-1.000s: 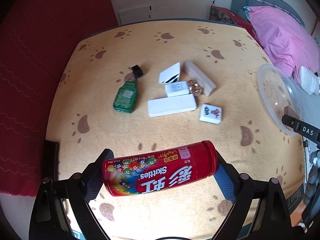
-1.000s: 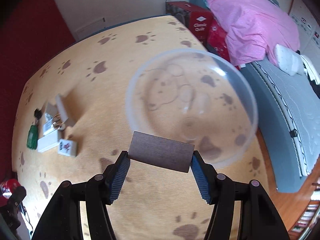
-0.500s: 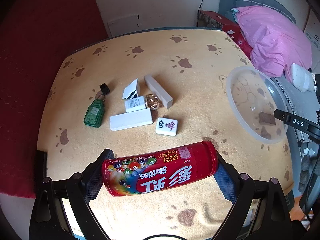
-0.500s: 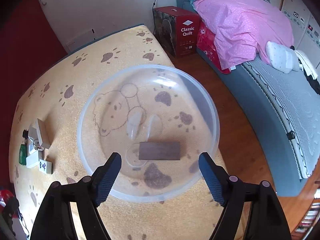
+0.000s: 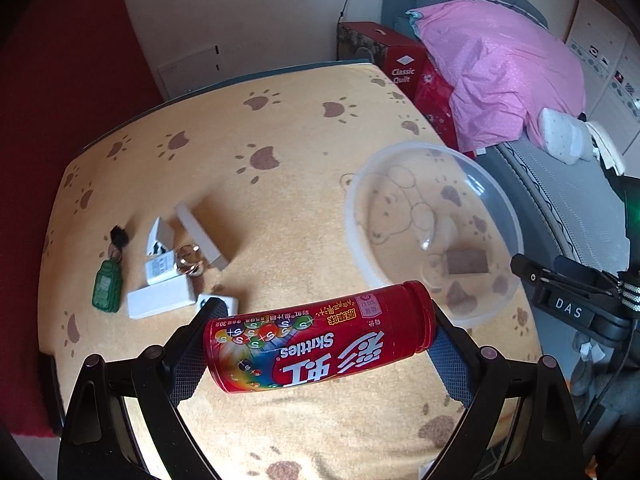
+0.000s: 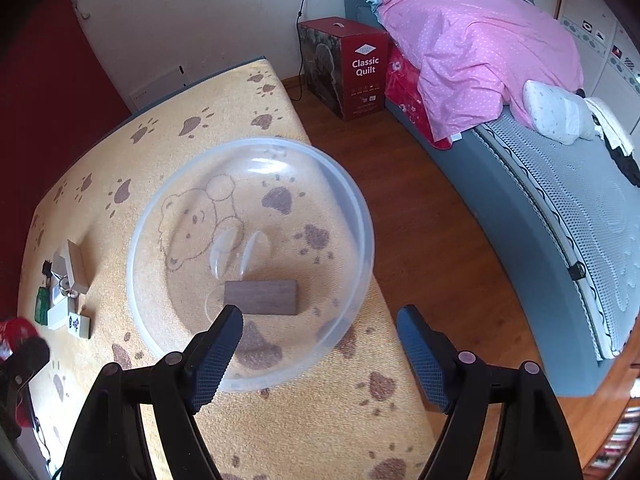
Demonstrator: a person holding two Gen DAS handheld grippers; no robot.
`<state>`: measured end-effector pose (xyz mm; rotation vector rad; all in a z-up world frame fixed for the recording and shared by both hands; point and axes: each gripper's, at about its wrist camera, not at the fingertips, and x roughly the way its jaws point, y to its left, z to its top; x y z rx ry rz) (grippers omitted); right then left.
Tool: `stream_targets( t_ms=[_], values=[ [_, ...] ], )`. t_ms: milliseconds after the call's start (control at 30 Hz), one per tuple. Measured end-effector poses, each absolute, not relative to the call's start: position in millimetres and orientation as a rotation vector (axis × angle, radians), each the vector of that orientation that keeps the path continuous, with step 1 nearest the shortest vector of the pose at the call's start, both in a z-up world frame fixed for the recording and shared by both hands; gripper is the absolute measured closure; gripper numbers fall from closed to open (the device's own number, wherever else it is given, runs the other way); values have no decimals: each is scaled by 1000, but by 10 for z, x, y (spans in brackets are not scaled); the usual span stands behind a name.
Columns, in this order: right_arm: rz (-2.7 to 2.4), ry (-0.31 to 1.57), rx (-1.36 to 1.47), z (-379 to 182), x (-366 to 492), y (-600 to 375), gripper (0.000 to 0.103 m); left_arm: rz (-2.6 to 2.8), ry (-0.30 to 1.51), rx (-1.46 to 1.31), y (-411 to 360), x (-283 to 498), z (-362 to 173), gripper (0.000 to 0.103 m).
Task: Organize rigid objects
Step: 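Carry the tube and block to the clear bowl and release both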
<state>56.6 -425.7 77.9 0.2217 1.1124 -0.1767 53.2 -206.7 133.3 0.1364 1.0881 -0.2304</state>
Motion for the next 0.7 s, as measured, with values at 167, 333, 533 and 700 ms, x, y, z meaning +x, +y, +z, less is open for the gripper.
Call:
stream_targets(
  t_ms=[167, 333, 533, 700],
  values=[
    [-176, 1097, 232, 817, 548, -4380, 20, -274, 1078, 155, -2374, 642, 1341, 8],
    [-173, 1089, 236, 831, 551, -4463, 20, -292, 1099, 149, -2558, 742, 1331, 8],
    [-165, 1094, 245, 808, 566, -4539, 20, -338, 1184, 107, -2693, 842, 1233, 7],
    [-154, 1095, 252, 794, 569, -4557, 20, -404, 1291, -72, -2607, 902, 1097, 7]
  ],
)
